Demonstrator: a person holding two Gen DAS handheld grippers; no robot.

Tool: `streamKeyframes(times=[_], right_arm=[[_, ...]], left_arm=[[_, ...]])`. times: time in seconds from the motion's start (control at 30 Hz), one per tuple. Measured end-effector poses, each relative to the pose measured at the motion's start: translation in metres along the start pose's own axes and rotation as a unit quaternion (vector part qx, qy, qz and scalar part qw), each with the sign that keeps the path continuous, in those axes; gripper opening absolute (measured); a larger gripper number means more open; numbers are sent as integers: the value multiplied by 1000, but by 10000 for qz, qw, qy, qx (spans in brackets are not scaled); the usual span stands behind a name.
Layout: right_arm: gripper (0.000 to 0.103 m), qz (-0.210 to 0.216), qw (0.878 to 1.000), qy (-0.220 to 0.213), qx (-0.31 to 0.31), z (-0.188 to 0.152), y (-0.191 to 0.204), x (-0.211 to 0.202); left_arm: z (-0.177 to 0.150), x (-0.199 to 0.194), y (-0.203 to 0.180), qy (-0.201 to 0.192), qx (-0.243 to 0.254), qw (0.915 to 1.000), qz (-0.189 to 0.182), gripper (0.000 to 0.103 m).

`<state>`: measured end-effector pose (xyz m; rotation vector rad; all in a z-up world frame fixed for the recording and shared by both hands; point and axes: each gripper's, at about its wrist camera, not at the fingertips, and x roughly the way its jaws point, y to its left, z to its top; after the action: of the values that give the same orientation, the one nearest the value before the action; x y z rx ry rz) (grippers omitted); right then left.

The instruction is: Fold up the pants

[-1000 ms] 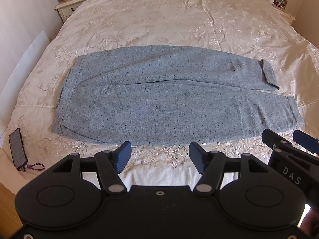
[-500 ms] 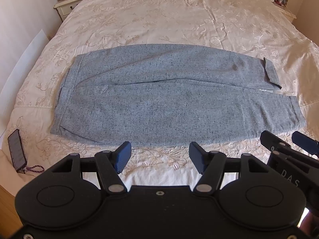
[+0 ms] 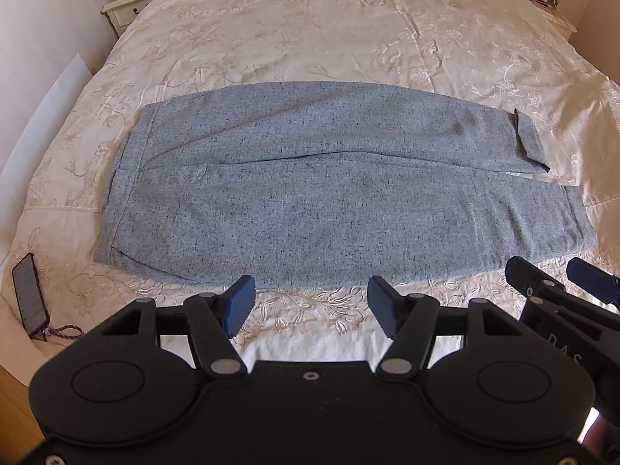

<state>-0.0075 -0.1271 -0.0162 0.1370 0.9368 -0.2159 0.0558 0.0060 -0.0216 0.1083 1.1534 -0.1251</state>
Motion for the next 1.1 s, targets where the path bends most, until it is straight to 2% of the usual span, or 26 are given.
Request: streamKeyframes(times=[1.1], right_arm=[[67,-83,9992,393,79,10,12,28]], left_arm=[[16,25,3,267,111,9996,-4,67]])
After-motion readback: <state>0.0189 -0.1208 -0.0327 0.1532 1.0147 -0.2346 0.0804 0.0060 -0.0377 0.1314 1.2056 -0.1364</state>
